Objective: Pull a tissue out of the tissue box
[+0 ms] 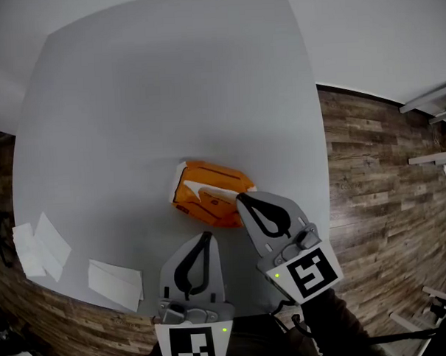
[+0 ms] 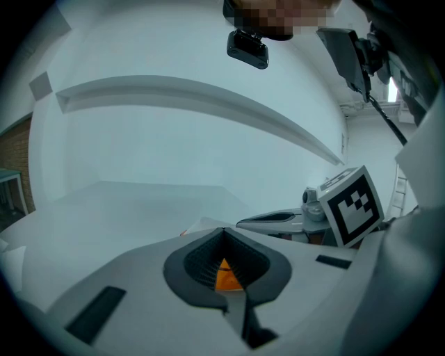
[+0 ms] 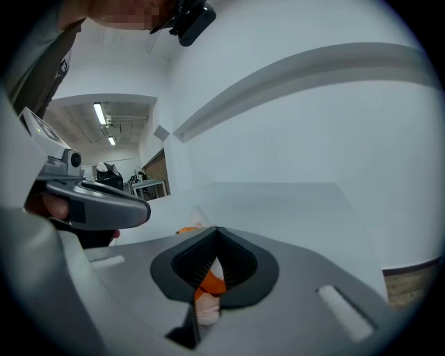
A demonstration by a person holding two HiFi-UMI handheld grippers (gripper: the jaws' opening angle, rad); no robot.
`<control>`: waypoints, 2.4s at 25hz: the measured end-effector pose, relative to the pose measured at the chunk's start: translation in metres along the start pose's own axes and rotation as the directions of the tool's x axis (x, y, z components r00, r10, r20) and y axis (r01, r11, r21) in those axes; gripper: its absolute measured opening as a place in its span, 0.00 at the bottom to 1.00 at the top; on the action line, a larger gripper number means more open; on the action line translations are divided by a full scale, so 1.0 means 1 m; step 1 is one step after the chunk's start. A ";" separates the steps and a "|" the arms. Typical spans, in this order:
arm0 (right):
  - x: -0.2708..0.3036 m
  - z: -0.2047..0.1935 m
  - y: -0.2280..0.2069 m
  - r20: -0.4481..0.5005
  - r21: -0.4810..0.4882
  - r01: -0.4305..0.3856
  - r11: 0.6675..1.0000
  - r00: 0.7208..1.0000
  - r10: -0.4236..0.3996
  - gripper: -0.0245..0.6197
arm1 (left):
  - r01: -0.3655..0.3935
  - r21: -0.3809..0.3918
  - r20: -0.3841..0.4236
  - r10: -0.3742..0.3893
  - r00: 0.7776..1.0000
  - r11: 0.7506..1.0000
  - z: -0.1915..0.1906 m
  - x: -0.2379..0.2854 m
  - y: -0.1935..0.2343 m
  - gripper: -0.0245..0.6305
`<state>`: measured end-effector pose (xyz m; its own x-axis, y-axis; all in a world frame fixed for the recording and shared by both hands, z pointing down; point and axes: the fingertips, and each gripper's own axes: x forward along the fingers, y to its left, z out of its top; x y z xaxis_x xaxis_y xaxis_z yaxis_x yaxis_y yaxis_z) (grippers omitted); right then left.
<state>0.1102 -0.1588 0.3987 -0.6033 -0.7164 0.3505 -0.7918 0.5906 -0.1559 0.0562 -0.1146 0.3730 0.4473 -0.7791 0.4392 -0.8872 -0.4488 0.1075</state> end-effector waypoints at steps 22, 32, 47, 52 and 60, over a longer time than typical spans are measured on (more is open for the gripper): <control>-0.009 0.017 0.006 0.058 0.003 -0.026 1.000 0.998 0.026 0.04 | -0.018 0.096 0.037 0.015 0.999 0.995 0.017 0.020 0.005 0.04; -0.014 0.028 0.015 0.083 -0.006 -0.033 0.999 0.996 0.033 0.04 | -0.014 0.103 0.030 0.011 1.000 0.995 0.011 0.021 0.004 0.04; -0.023 0.042 0.018 0.100 -0.015 -0.050 0.999 0.994 0.052 0.04 | 0.006 0.060 -0.007 -0.006 1.000 0.998 -0.010 0.043 -0.010 0.04; -0.032 0.043 0.017 0.091 -0.024 -0.056 0.998 0.994 0.058 0.04 | 0.012 0.044 -0.015 -0.012 1.000 0.999 -0.016 0.054 -0.020 0.04; -0.039 0.048 0.017 0.109 -0.008 -0.061 0.998 0.992 0.061 0.04 | 0.011 0.100 -0.046 -0.006 0.999 0.995 -0.029 0.063 -0.029 0.04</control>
<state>0.1160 -0.1384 0.3379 -0.6573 -0.7153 0.2373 -0.7530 0.6358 -0.1695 0.1073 -0.1383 0.4231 0.4473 -0.7551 0.4792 -0.8665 -0.4987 0.0230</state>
